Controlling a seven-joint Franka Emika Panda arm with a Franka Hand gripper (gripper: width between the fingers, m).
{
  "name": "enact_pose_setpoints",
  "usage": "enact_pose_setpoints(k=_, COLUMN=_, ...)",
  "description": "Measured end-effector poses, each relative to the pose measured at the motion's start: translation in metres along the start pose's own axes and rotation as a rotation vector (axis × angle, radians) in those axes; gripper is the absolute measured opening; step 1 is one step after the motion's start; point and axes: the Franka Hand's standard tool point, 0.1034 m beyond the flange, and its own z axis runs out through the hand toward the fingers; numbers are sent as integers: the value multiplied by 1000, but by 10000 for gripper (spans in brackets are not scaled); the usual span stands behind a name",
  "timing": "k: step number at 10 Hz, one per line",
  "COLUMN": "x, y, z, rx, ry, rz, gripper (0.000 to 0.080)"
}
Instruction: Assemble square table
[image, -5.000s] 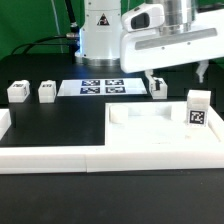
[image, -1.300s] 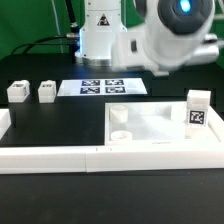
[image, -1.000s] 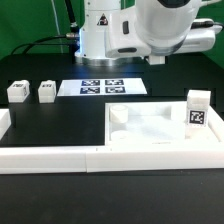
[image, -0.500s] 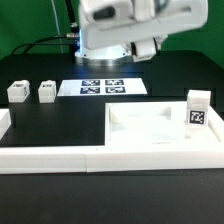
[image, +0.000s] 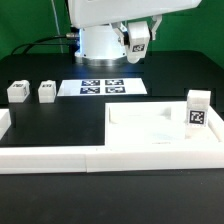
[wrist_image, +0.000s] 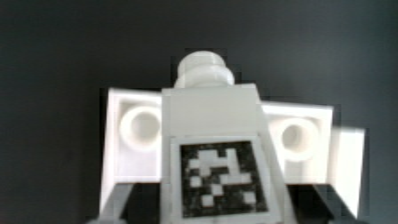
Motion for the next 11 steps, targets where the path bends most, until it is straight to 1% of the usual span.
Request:
enact_pose_setpoints(k=1, x=11, y=12, z=0, rx=-15, ry=60, rz=-53, gripper=289)
enact_pose_setpoints(k=2, x=40, y=30, z=-13, rx=-45, ry=188, rz=-99, gripper=289)
enact_pose_setpoints(k=3, x=62, y=35, z=-25, rx=-72, ry=305, rz=-107, gripper=289)
enact_pose_setpoints(k=4, x=70, y=31, z=-28, rx=-79, ry=339, rz=-118, gripper=289)
enact_pose_setpoints(k=5, x=75, y=37, z=-31, rx=-104, ry=437, rz=-122, gripper=289)
enact_pose_setpoints(k=6, x=73, y=43, z=-29, rx=-128, ry=495, rz=-116, gripper=289)
enact_pose_setpoints(k=8, x=73, y=49, z=-29, rx=-159, ry=550, rz=-119, gripper=289)
enact_pose_setpoints(k=9, x=72, y=49, z=-27, rx=-157, ry=544, rz=-119, gripper=289)
enact_pose_setpoints(k=10, x=72, y=52, z=-25, rx=-157, ry=537, rz=-124, gripper=289)
enact_pose_setpoints(k=11, x=66, y=65, z=-14, rx=-126, ry=491, rz=-132, gripper=289)
